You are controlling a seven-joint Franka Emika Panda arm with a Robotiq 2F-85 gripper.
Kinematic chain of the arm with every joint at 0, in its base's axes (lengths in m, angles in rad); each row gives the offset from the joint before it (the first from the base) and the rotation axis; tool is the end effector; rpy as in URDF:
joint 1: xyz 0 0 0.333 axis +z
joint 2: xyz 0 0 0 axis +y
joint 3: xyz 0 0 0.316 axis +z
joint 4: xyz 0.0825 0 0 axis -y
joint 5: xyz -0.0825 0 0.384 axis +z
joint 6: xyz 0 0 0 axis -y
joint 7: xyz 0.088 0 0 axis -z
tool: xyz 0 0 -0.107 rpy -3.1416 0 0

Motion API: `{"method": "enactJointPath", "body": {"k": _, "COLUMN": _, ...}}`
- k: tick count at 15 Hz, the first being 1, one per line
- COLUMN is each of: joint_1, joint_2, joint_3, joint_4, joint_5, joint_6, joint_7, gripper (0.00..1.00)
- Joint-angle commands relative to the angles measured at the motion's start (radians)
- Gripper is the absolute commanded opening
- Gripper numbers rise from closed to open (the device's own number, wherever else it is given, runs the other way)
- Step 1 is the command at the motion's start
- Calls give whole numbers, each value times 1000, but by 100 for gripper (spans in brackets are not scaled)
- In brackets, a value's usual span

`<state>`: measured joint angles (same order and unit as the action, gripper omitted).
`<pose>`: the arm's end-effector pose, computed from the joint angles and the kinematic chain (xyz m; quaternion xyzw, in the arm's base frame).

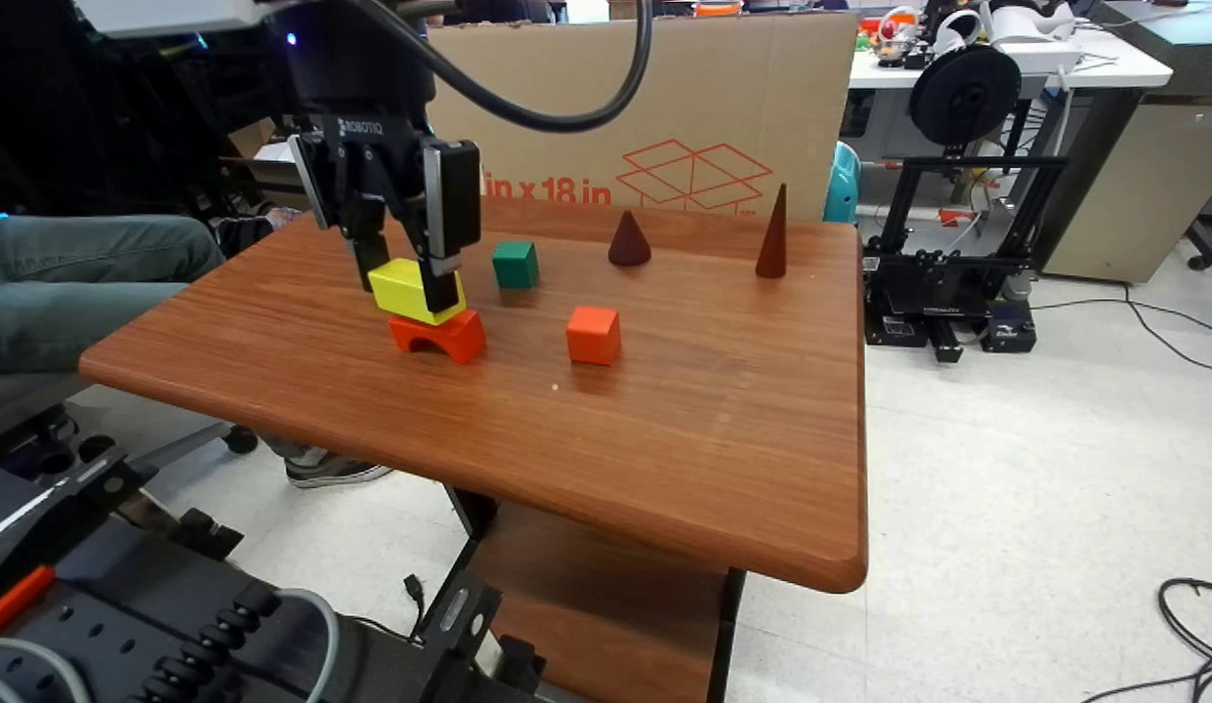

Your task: Place the yellow block on top of the orange block on the left

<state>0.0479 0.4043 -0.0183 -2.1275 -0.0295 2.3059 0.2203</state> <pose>0.5493 0.0155 0.1996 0.9900 -0.0832 -0.1101 0.0274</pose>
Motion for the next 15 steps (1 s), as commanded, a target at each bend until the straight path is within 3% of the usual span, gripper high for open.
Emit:
{"method": "enactJointPath", "body": {"k": 1, "joint_1": 2, "joint_2": 34, "joint_3": 11, "joint_4": 42, "joint_5": 33, "joint_6": -10, "joint_7": -2, "gripper": 42}}
{"method": "enactJointPath", "body": {"k": 15, "joint_1": -29, "joint_2": 22, "joint_3": 9, "joint_4": 33, "joint_5": 41, "joint_6": 18, "joint_7": -55, "gripper": 42}}
